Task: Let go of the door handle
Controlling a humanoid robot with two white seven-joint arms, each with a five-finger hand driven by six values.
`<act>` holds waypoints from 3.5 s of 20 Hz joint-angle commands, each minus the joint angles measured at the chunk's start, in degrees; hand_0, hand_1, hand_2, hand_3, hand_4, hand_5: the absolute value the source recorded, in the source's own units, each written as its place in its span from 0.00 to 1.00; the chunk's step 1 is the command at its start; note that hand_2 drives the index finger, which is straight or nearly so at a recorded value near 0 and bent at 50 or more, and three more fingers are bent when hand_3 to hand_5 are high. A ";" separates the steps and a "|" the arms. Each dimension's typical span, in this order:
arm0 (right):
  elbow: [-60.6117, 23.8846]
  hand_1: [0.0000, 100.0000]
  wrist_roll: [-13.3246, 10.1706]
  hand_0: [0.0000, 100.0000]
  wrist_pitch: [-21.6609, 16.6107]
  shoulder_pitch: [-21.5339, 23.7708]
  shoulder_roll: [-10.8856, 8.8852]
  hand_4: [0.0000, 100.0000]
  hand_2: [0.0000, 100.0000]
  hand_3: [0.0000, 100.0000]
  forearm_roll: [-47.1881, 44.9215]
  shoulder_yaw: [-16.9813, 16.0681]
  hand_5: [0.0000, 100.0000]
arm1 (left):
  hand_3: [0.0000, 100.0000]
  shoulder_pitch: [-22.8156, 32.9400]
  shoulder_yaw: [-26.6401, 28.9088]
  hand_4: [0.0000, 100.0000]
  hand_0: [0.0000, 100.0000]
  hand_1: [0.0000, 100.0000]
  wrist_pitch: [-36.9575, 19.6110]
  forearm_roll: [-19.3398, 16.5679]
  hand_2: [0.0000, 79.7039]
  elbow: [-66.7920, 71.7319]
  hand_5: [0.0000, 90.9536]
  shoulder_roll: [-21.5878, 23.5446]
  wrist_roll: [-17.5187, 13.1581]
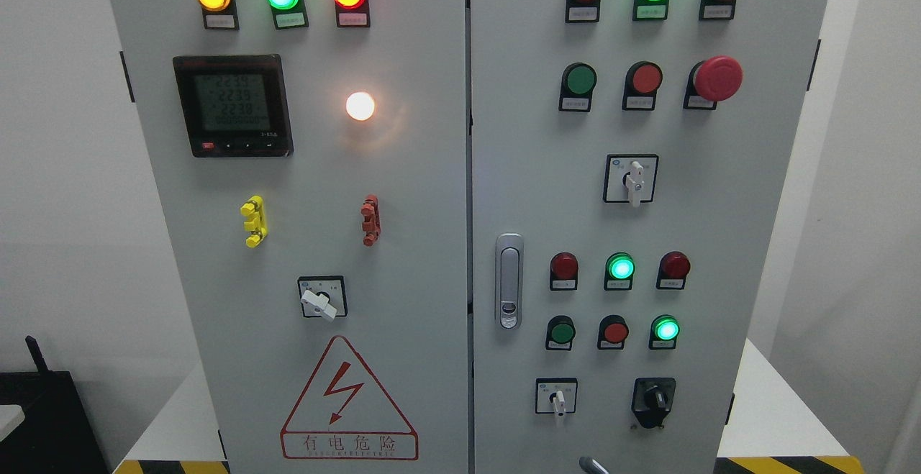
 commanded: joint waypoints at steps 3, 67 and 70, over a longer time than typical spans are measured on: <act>-0.13 0.00 -0.08 0.41 0.03 -0.02 -0.01 0.00 0.00 0.00 0.08 0.04 0.00 | 0.00 -1.49 0.97 0.00 0.12 0.39 0.03 0.00 0.00 0.00 0.00 -0.01 0.03; 1.01 0.17 4.84 0.36 11.71 -25.94 3.95 0.92 0.00 0.96 82.26 5.49 1.00 | 0.00 -1.49 0.97 0.00 0.12 0.39 0.03 0.00 0.00 0.00 0.00 -0.01 0.03; 1.19 0.17 4.84 0.36 12.24 -26.03 3.95 0.92 0.00 0.96 82.26 5.40 1.00 | 0.00 -1.49 0.97 0.00 0.12 0.39 0.03 0.00 0.00 0.00 0.00 -0.01 0.03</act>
